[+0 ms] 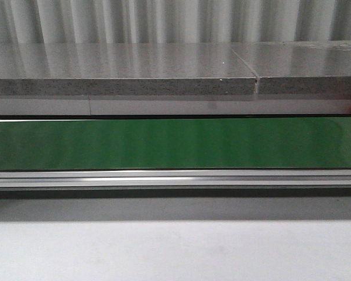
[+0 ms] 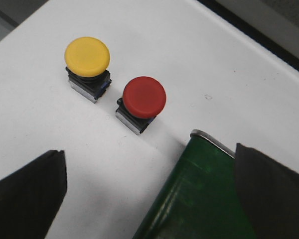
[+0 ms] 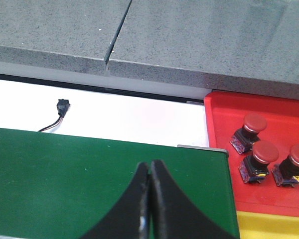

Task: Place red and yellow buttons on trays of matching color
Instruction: 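Move the left gripper over the button cluster toward a red button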

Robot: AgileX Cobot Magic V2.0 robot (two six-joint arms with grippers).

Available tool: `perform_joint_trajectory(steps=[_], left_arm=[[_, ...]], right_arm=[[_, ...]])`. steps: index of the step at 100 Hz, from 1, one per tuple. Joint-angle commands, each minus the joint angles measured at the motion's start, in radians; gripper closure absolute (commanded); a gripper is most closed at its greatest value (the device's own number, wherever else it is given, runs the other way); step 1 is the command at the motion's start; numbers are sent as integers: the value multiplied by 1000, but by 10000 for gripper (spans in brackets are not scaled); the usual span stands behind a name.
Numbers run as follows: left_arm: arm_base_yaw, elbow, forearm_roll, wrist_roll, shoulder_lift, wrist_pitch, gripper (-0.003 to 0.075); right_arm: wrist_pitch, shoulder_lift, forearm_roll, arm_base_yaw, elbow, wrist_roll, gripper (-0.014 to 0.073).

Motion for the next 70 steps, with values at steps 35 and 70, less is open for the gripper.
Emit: perform_joint_trajectory(steps=[35, 70], left_arm=[[5, -229, -33, -9, 217, -55, 64], [9, -299, -33, -10, 331, -39, 64]], right_arm=[[-68, -8, 4, 0, -37, -5, 662], [-68, -8, 4, 0, -37, -5, 662]])
